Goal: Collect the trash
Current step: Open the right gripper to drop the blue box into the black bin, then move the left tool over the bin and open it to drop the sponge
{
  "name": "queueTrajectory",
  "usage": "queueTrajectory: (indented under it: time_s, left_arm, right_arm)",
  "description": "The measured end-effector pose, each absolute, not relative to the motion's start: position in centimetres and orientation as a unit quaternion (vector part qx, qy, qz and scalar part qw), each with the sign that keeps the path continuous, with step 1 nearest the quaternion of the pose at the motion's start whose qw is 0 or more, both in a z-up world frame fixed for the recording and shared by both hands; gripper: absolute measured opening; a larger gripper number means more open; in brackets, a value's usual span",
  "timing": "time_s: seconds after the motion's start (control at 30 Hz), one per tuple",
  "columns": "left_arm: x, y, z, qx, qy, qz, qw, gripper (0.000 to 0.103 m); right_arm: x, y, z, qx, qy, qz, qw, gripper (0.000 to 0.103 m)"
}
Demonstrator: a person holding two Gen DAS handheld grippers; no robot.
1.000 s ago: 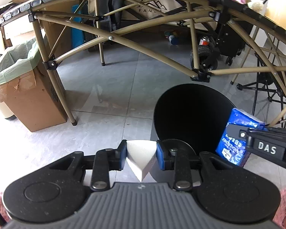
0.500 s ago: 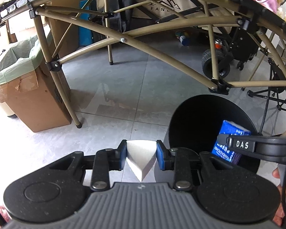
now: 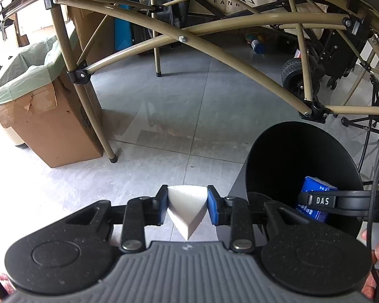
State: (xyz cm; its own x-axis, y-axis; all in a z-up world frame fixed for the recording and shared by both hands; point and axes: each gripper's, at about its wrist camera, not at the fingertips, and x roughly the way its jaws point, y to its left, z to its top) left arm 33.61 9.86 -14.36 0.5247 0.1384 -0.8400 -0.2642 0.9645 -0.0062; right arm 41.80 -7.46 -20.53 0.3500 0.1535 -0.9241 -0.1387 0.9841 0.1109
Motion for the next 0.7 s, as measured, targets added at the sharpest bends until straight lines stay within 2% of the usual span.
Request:
queueTrajectory:
  time_s: [0.1, 0.13, 0.17, 0.2, 0.23, 0.27, 0.33, 0.4, 0.43, 0.7]
  left_arm:
    - [33.4, 9.8, -14.3, -0.066, 0.471, 0.114, 0.872, 0.032]
    - [33.4, 9.9, -14.2, -0.066, 0.470, 0.114, 0.873, 0.032]
    - [33.4, 9.9, -14.2, -0.067, 0.469, 0.115, 0.873, 0.032]
    - [33.3, 9.9, -14.2, -0.068, 0.469, 0.116, 0.873, 0.032]
    - [33.2, 10.0, -14.1, -0.068, 0.469, 0.116, 0.873, 0.032]
    - [33.2, 9.9, -14.1, -0.069, 0.469, 0.117, 0.873, 0.032]
    - [33.1, 10.0, -14.0, -0.069, 0.468, 0.118, 0.873, 0.032]
    - [33.0, 9.9, -14.0, -0.069, 0.468, 0.118, 0.873, 0.032]
    - [33.0, 10.0, -13.9, -0.068, 0.467, 0.118, 0.874, 0.032]
    - [32.8, 10.0, -13.7, -0.069, 0.464, 0.117, 0.875, 0.032]
  right_arm:
    - [41.8, -7.4, -20.5, 0.010, 0.575, 0.094, 0.813, 0.025]
    - [41.7, -7.4, -20.5, 0.009, 0.578, 0.093, 0.811, 0.030]
    - [41.7, -7.3, -20.3, 0.006, 0.580, 0.091, 0.810, 0.044]
    - [41.7, -7.2, -20.2, 0.002, 0.582, 0.090, 0.808, 0.053]
    - [41.6, -7.0, -20.1, -0.005, 0.584, 0.090, 0.807, 0.072]
    - [41.5, -6.9, -19.9, -0.010, 0.583, 0.090, 0.807, 0.083]
    - [41.2, -6.9, -19.3, -0.012, 0.576, 0.095, 0.812, 0.087]
    - [41.1, -6.8, -18.9, -0.017, 0.575, 0.094, 0.812, 0.100]
    - [41.0, -6.7, -18.8, -0.022, 0.573, 0.095, 0.814, 0.103]
    - [40.7, -6.6, -17.9, -0.032, 0.579, 0.098, 0.809, 0.103]
